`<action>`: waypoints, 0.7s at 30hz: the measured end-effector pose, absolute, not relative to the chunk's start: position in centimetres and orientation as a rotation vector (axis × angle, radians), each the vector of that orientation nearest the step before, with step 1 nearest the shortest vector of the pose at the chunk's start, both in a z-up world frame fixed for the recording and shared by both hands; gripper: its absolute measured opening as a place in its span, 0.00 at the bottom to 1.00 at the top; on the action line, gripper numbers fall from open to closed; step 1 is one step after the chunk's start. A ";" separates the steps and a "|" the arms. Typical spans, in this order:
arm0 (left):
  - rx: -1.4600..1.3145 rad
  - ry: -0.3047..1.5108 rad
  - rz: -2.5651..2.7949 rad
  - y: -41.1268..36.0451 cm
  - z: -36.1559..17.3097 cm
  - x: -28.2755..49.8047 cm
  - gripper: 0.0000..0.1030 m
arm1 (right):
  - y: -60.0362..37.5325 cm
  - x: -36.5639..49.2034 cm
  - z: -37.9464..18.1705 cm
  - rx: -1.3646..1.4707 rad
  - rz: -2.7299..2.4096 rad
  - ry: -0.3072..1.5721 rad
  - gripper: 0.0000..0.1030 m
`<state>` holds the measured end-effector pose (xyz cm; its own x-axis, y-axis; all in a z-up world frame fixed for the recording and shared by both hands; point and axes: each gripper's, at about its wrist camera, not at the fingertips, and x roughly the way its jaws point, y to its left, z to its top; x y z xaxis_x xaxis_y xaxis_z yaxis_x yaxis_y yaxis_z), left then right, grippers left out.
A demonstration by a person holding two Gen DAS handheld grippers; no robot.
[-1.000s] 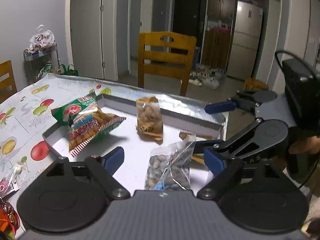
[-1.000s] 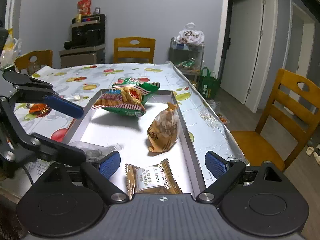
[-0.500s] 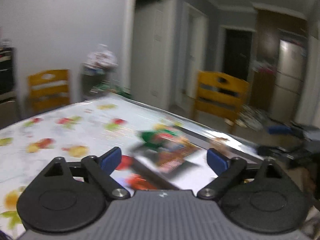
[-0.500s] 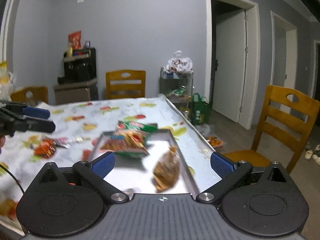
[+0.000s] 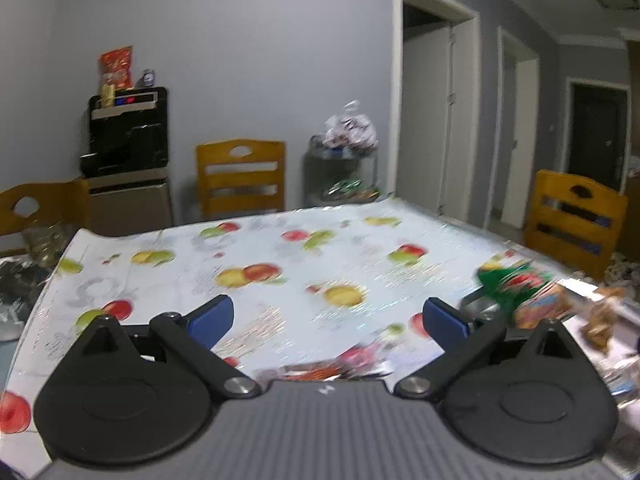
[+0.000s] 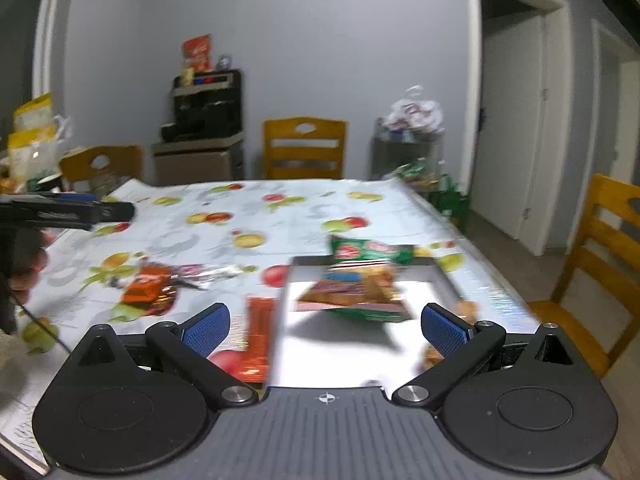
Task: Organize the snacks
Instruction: 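Grasp the orange snack packet with the left tool while the right tool reaches the orange stick bar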
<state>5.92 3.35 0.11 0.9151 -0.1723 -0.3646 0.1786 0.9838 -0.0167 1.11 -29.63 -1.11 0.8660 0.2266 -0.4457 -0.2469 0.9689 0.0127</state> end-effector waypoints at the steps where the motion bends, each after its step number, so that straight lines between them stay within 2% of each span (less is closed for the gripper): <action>1: 0.022 0.383 -0.172 3.6 -0.5 6.2 0.99 | -28.8 1.4 -1.2 -0.045 0.267 0.466 1.00; 11: 0.063 0.512 -0.193 4.2 -5.8 8.4 0.99 | -22.6 5.5 -3.0 -0.084 0.339 0.558 1.00; 14: 0.086 0.523 -0.165 3.7 -6.2 8.6 0.99 | -21.9 6.6 -3.7 -0.080 0.357 0.600 0.96; 20: 0.062 0.502 -0.189 3.7 -6.2 8.5 0.99 | -19.4 8.3 -5.0 -0.206 0.338 0.666 0.73; 21: 0.057 0.500 -0.185 3.7 -6.1 8.6 0.99 | -19.1 8.7 -5.2 -0.214 0.331 0.680 0.67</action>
